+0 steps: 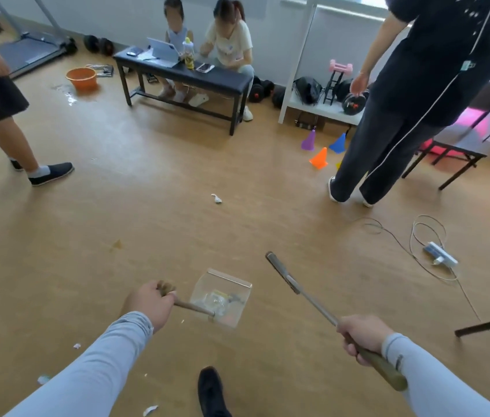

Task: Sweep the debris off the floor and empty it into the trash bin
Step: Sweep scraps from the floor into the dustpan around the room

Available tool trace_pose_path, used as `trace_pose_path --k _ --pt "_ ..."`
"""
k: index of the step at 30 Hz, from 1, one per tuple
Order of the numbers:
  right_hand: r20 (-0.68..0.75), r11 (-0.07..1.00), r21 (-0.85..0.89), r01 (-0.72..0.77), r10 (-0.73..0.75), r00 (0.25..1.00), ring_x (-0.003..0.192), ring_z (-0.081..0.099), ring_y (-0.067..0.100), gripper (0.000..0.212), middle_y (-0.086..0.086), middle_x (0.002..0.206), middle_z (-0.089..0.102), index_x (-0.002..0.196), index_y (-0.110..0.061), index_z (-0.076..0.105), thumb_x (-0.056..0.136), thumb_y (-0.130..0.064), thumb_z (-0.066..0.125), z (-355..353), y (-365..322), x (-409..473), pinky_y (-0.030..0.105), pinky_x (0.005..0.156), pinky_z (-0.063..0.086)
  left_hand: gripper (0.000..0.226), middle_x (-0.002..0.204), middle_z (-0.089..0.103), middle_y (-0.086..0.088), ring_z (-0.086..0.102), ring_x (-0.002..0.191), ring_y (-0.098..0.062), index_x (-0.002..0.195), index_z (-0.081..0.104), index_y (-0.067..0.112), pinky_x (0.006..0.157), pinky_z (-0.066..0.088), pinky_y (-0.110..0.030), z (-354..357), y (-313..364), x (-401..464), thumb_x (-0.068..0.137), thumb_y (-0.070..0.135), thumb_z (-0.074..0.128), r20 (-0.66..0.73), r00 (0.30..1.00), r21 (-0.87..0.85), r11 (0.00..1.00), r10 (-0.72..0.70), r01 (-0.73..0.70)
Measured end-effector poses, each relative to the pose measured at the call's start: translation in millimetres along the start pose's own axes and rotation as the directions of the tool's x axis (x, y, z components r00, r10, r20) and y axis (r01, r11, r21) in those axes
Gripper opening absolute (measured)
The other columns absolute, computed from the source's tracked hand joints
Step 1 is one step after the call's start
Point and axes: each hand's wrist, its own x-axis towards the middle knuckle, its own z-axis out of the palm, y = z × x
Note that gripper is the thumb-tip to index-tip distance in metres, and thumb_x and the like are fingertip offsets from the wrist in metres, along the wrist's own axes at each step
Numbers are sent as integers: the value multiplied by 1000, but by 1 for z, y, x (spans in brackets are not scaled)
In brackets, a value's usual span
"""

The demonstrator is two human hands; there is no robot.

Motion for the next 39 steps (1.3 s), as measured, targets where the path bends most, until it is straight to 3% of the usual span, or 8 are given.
trace_pose_path --k 4,7,10,15,20,23,31,39 --pt "34 1000 6 -12 11 999 38 41 18 9 12 56 53 84 -3 57 88 -11 56 -22 -45 17 21 41 35 18 87 68 -5 57 83 -29 78 56 23 77 44 -31 -2 43 33 88 32 68 -32 998 -2 998 -55 55" --pt "47 1000 -17 5 -5 999 39 43 18 12 12 58 54 88 -2 62 90 -12 56 -39 -77 40 22 41 38 28 71 58 4 55 78 -27 68 52 26 73 40 -28 -1 76 52 87 35 70 -32 995 -6 996 -93 93" --pt "64 999 -32 35 -33 997 39 44 18 11 12 58 54 86 -3 61 90 -13 57 -59 -111 72 21 41 38 16 89 69 -1 61 83 -27 85 63 24 75 45 -29 5 110 74 84 36 74 -33 995 0 995 -98 98" --pt "131 994 -81 78 -67 989 41 42 19 13 14 62 54 84 -2 58 92 -13 57 -106 -176 129 23 43 38 29 74 60 2 57 79 -28 64 51 28 73 44 -29 21 173 102 86 29 70 -104 982 9 988 -155 157" --pt "184 978 -156 137 -108 977 45 44 20 15 13 63 57 85 -3 61 91 -16 57 -160 -242 180 25 46 40 6 96 70 -7 63 91 -32 87 65 25 84 50 -34 38 232 133 87 29 69 -215 956 -54 980 -198 191" --pt "191 961 -210 183 -143 971 46 44 21 13 14 62 57 83 -4 61 90 -15 58 -184 -286 199 24 46 40 13 96 70 -6 65 92 -32 96 69 22 83 51 -34 45 255 148 87 31 70 -249 940 -103 972 -232 213" --pt "201 916 -331 228 -168 965 46 46 22 14 14 62 59 89 -2 65 91 -15 59 -200 -410 254 25 47 42 10 81 62 5 61 84 -27 93 66 22 76 43 -29 48 292 213 88 30 70 -268 911 -185 945 -312 269" --pt "149 874 -449 188 -134 980 42 44 21 19 14 57 58 82 -1 64 89 -18 60 -174 -527 284 24 45 43 6 82 67 4 66 82 -25 89 66 25 74 49 -29 42 296 319 88 31 68 -198 921 -204 934 -334 295"
